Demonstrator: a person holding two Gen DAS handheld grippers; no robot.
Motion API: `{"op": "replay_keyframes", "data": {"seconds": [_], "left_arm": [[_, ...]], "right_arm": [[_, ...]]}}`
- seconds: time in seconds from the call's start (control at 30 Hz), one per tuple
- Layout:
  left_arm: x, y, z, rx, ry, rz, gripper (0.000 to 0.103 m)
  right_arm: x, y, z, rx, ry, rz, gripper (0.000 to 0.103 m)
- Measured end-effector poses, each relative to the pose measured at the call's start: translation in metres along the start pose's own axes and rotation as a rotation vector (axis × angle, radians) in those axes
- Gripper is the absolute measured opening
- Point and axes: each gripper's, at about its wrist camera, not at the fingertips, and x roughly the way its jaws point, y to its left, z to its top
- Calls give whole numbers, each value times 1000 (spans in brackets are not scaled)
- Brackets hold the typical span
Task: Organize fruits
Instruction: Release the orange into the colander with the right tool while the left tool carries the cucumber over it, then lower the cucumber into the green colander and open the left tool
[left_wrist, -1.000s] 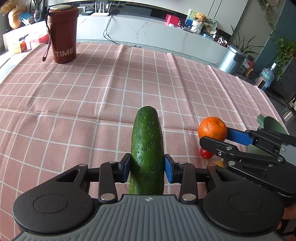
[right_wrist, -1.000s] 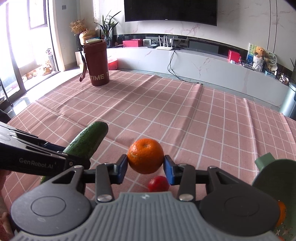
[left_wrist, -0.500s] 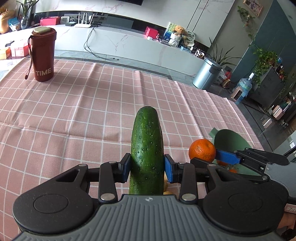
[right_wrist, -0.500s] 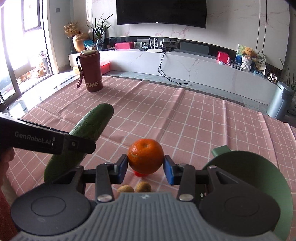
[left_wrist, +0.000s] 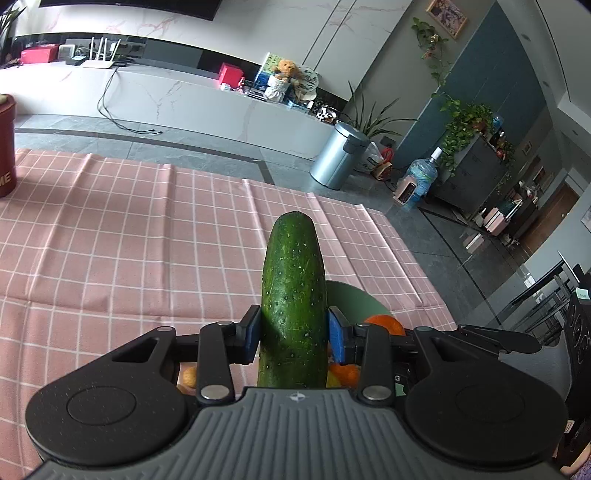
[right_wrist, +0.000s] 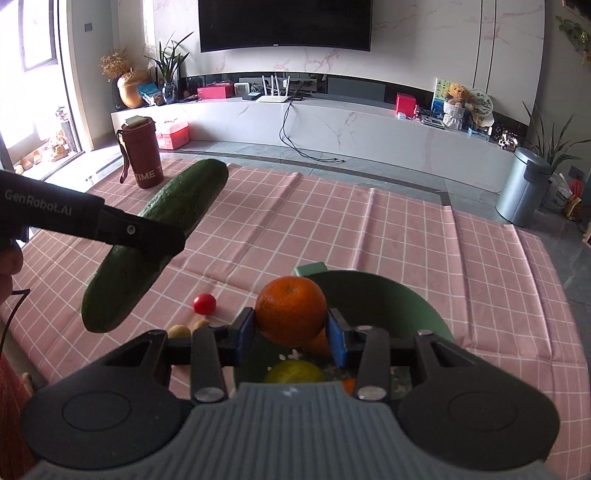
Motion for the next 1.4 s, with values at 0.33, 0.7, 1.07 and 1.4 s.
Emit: {"op": "replay_keyframes", "data": {"seconds": [0.33,0.7,1.07,1.4], "left_arm": [[77,-42,1,49,74,-31,42],[124,-67,-11,360,185,101,42],[140,-78,-31,542,229,168,42],[139,-77,-32,543,220,164,45]], "right_arm": [[10,-67,-21,84,155,35,38],[42,-79,-24,-57,269,26,38],[76,-78,-20,-128,317,9,38],[90,-75,-16,-133,338,-20,39]]}}
